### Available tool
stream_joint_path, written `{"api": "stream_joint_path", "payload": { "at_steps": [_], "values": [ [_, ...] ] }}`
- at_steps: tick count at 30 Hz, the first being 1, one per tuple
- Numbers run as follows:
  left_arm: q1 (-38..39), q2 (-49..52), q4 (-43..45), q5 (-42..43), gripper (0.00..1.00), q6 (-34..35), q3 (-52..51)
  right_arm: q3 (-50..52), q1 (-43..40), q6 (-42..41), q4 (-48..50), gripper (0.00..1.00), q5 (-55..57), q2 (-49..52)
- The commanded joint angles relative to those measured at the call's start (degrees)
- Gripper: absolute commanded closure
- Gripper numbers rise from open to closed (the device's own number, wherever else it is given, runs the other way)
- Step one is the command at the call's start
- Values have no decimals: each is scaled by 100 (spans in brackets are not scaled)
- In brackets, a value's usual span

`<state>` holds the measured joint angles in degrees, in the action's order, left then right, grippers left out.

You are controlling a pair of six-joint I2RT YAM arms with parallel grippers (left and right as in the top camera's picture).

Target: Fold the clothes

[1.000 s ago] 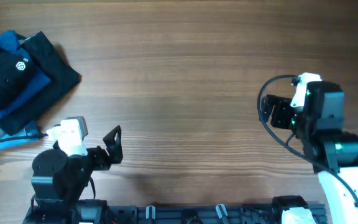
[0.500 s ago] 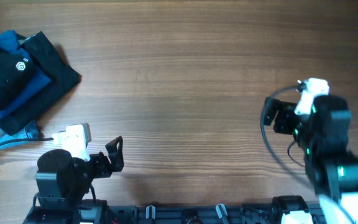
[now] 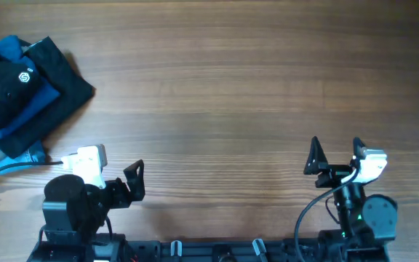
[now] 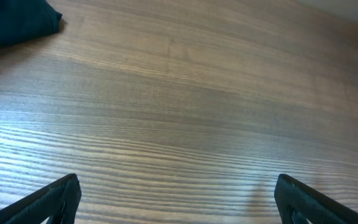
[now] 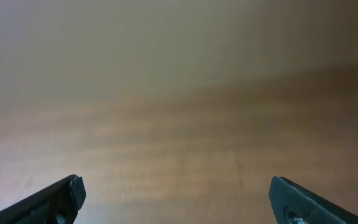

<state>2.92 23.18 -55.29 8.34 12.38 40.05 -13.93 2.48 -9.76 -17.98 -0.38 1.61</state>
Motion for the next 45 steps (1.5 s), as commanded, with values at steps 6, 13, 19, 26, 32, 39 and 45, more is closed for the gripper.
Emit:
{"api": "stream_joint_path", "payload": {
  "at_steps": [6, 13, 19, 26, 32, 39, 45],
  "values": [
    [24, -31, 13, -33, 0, 48, -42, 1364, 35, 85, 1784, 0, -284, -146],
    [24, -31, 13, -33, 0, 48, -42, 1364, 35, 822, 1794, 0, -308, -146],
    [24, -31, 13, -33, 0, 48, -42, 1364, 35, 485, 1810, 0, -323, -146],
    [24, -31, 13, -33, 0, 48, -42, 1364, 35, 485, 1810, 0, -326, -142],
    [24, -31, 13, -33, 0, 48, -42, 1364, 35, 485, 1810, 0, -326, -140],
    [24, -31, 13, -33, 0, 48, -42, 1364, 35, 487, 1810, 0, -326, -140],
    [24, -31, 13, -33, 0, 48, -42, 1364, 35, 485, 1810, 0, -326, -140]
  ]
}}
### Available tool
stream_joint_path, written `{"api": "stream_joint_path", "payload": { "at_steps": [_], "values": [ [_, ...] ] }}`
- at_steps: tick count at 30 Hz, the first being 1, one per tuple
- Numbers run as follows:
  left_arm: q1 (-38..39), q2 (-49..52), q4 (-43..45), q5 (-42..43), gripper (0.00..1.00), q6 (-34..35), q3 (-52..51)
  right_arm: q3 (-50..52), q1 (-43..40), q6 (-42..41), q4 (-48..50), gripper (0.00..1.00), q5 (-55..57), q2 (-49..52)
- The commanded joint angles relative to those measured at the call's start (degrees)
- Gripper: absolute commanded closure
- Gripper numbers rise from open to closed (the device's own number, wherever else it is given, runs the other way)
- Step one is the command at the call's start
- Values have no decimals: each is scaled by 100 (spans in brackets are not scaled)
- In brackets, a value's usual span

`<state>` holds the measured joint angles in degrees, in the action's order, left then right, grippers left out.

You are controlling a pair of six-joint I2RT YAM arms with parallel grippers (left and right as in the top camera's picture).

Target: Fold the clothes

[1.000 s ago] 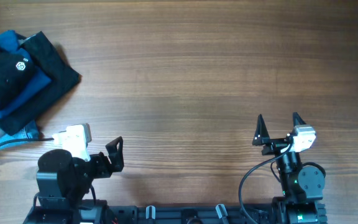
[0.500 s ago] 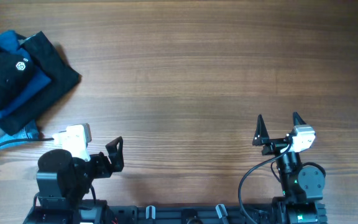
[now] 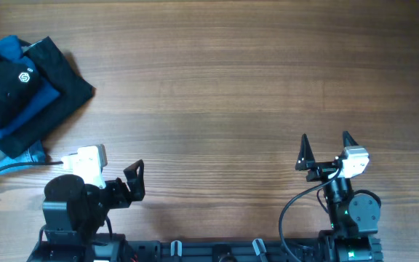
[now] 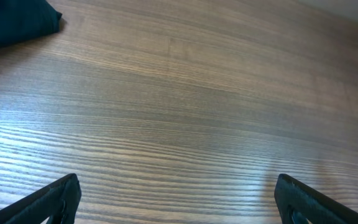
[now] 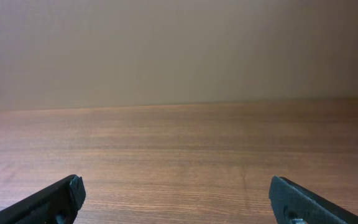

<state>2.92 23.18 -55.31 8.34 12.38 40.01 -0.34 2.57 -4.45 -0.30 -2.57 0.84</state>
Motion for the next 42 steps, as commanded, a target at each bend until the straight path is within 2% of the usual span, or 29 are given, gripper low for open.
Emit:
{"api": "stream_joint_path", "payload": {
  "at_steps": [1, 16, 20, 28, 31, 36, 38, 42],
  "values": [
    [24, -31, 15, -33, 0, 48, -37, 4, 26, -44, 42, 0, -107, -63],
    [17, -61, 15, -33, 0, 48, -37, 4, 26, -44, 42, 0, -107, -63],
    [-2, -177, -48, -302, 0, -166, -98, 4, 26, -44, 42, 0, -107, -63],
    [-240, -1467, 2208, -385, 0, -160, -1967, 4, 26, -46, 42, 0, -107, -63],
    [-282, -1965, 3407, -348, 0, -162, -2857, 4, 26, -44, 42, 0, -105, -63],
    [-282, -2293, 4970, -396, 0, -166, -3777, 4, 26, -46, 42, 0, -107, -63],
    [-282, -2295, 5368, -481, 0, -173, -3978, 4, 26, -44, 42, 0, -107, -63],
    [-278, -2299, 5370, -892, 0, -168, -3969, 4, 26, -44, 42, 0, -105, -63]
  ]
}}
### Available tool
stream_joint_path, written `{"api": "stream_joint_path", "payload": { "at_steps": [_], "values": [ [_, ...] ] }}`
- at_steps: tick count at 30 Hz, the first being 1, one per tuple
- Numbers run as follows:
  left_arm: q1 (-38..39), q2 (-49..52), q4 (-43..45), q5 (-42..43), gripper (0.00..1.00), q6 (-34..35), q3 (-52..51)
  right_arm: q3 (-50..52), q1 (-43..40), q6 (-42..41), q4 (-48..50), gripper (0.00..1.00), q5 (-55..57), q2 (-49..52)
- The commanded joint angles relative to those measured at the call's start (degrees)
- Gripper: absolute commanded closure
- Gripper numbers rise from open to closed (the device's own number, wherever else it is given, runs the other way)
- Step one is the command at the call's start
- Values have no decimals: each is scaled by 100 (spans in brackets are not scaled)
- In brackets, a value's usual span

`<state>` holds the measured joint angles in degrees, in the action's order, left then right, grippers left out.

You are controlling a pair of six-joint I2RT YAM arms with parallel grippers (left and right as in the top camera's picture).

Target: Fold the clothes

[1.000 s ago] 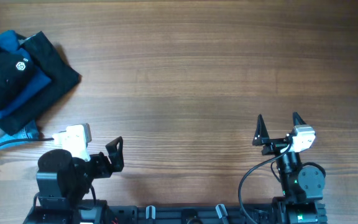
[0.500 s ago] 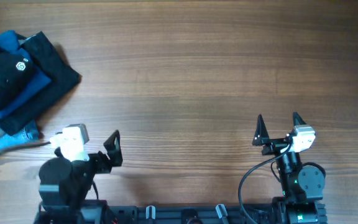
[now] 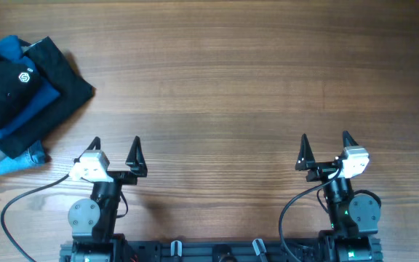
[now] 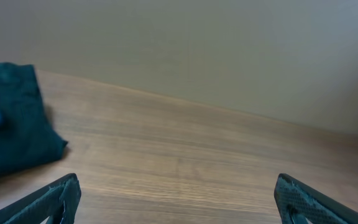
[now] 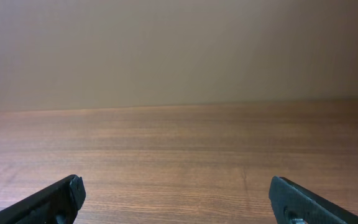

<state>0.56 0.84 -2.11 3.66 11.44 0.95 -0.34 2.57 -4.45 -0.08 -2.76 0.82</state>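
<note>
A stack of folded clothes (image 3: 22, 91), black, dark blue and grey, lies at the far left of the wooden table (image 3: 238, 80); its dark edge shows in the left wrist view as clothes (image 4: 11, 130). My left gripper (image 3: 115, 151) is open near the front edge, right of the stack, holding nothing. My right gripper (image 3: 324, 148) is open at the front right, empty. Both wrist views show wide-apart fingers, left fingers (image 4: 55, 199) and right fingers (image 5: 58, 198), over bare wood.
The arm bases and a black rail run along the table's front edge (image 3: 217, 251). A cable (image 3: 28, 200) loops from the left arm. A plain wall (image 5: 179, 50) stands behind the table's far edge.
My left arm has moved from a turned-aside pose to upright and facing forward, its gripper now pointing across the table. The right arm has not moved. The clothes stack is unchanged.
Both arms sat near the front edge with open grippers and the folded stack lay at the far left. The right arm then straightened to face forward. Now the left arm faces forward likewise. The clothes stayed put throughout.
</note>
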Motion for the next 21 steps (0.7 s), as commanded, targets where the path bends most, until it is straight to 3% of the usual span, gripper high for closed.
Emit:
{"api": "stream_joint_path", "payload": {
  "at_steps": [1, 4, 21],
  "values": [
    [-39, -66, -101, -400, 0, -68, -63, 4, 26, -46, 20, 0, -85, -61],
    [-28, -66, -221, -79, 0, 2, -61, 4, 26, -46, 20, 0, -87, -61],
    [33, -57, -212, -72, 0, 63, -61, 4, 26, -46, 20, 0, -87, -61]
  ]
}}
